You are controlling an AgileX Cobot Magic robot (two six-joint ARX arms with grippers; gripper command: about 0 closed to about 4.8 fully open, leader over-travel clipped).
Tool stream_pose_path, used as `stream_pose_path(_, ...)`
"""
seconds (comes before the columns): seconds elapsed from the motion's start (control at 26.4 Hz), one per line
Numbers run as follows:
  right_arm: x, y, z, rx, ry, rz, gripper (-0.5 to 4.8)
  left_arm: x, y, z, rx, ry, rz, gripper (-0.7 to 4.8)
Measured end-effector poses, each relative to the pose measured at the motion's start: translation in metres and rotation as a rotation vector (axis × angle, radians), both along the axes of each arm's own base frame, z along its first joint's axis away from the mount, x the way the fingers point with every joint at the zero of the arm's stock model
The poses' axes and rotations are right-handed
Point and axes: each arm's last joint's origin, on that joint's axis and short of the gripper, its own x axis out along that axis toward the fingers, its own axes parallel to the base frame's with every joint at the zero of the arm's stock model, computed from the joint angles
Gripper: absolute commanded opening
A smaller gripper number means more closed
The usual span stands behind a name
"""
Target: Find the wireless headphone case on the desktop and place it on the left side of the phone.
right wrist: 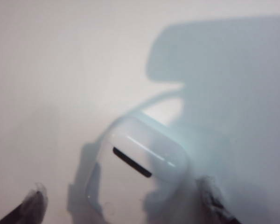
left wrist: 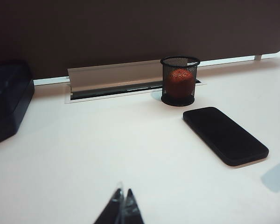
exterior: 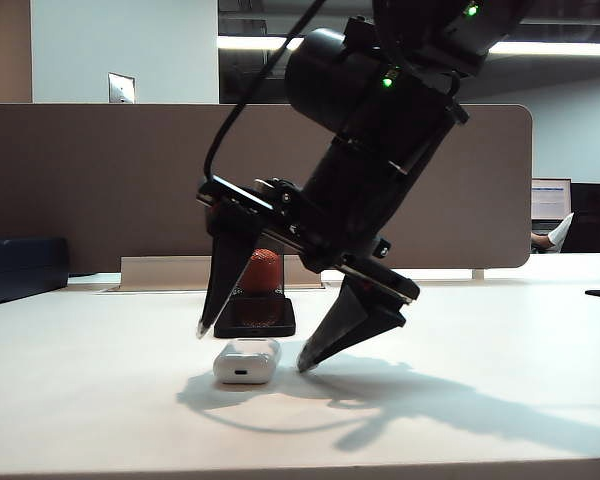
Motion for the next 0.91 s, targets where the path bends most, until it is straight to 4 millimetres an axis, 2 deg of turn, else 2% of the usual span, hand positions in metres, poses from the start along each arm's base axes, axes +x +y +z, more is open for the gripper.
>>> stream_pose_path(0.61,0.008,0.012,-0.009,0.006,-0.045,-0.061,4.35,0.000,0.000,0.000,0.000,0.001,0.000,-0.05)
stream_pose_path(0.91,0.006,0.010,-0.010,-0.036,-0.020,-0.065,4.35,0.000,0.000,0.000,0.000,0.000,-0.001,-0.05)
